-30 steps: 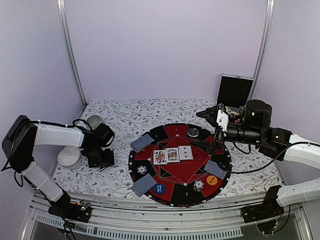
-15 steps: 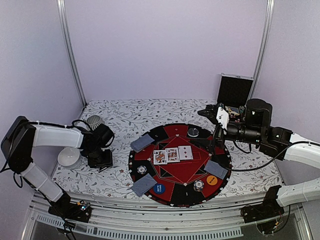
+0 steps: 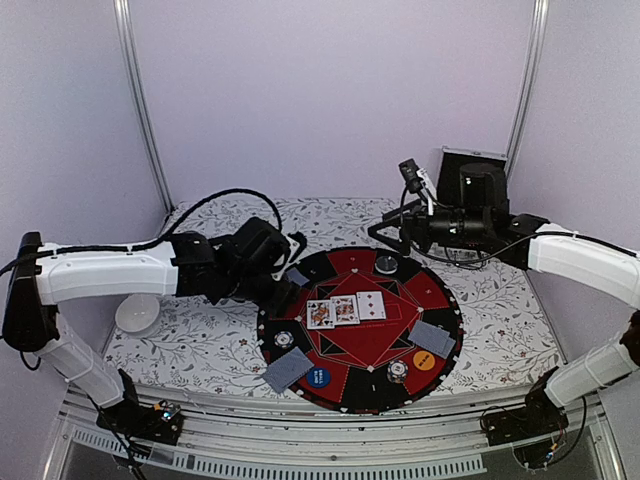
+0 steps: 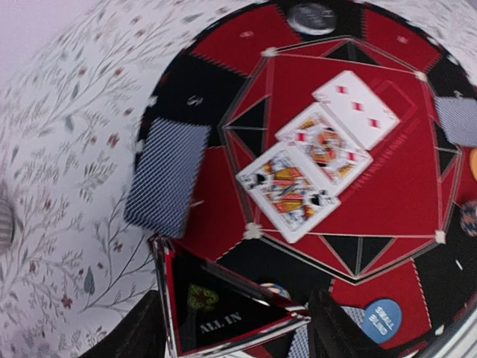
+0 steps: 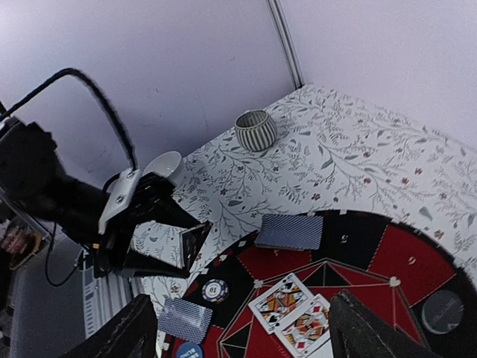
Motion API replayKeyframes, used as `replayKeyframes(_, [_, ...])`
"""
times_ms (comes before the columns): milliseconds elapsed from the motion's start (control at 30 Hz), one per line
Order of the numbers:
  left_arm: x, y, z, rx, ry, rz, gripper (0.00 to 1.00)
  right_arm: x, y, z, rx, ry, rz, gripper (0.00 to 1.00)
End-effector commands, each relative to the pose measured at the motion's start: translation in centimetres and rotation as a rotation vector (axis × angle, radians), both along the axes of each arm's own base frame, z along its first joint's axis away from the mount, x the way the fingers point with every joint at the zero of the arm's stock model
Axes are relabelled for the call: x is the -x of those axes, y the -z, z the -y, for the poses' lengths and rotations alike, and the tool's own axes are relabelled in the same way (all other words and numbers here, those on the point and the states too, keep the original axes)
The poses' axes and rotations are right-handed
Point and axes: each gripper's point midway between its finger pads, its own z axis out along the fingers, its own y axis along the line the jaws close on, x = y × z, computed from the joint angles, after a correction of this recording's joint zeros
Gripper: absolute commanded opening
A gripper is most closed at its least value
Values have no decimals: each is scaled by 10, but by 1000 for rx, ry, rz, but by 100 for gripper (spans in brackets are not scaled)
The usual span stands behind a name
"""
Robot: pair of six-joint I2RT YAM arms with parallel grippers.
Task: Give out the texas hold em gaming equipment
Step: Pick up the all-in button from the center of the board, then pass from the left arm to the right
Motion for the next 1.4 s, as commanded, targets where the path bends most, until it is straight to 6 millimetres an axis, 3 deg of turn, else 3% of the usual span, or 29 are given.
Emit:
replayKeyframes(0, [24, -39, 53, -62, 313, 239, 41, 21, 25, -36, -101, -190, -336, 76])
replayKeyframes(233, [32, -57, 80, -25, 384, 325, 41, 42, 52, -78, -97, -322, -436, 73])
replayKeyframes(467, [32, -63, 83, -15, 385, 358, 41, 53, 64, -111, -95, -417, -480, 67])
replayKeyframes(567, [33, -64, 83, -9, 384, 366, 41, 46, 70, -120, -93, -387, -486, 64])
replayKeyframes(733, [35, -68, 83, 18, 391, 378, 42, 38, 88, -130, -83, -371, -534, 51])
replayKeyframes(767, [35, -68, 82, 17, 389, 381, 42, 37, 81, -134, -91, -378, -520, 49])
replayKeyframes(967, [34, -66, 79, 1, 386, 383, 42, 33, 79, -138, -93, -370, -518, 8])
replayKeyframes(1067, [35, -64, 78, -1, 380, 377, 47, 28, 80, -131, -81, -334, -517, 2])
replayKeyframes(1133, [35, -65, 77, 10, 369, 368, 73, 23, 83, -118, -68, -307, -529, 2])
replayKeyframes(1200, [35, -69, 76, 30, 353, 361, 98, 13, 93, -90, -55, -247, -550, 2])
replayKeyframes(1367, [34, -80, 66, 121, 327, 315, 98, 5, 126, -3, 15, -82, -657, 2])
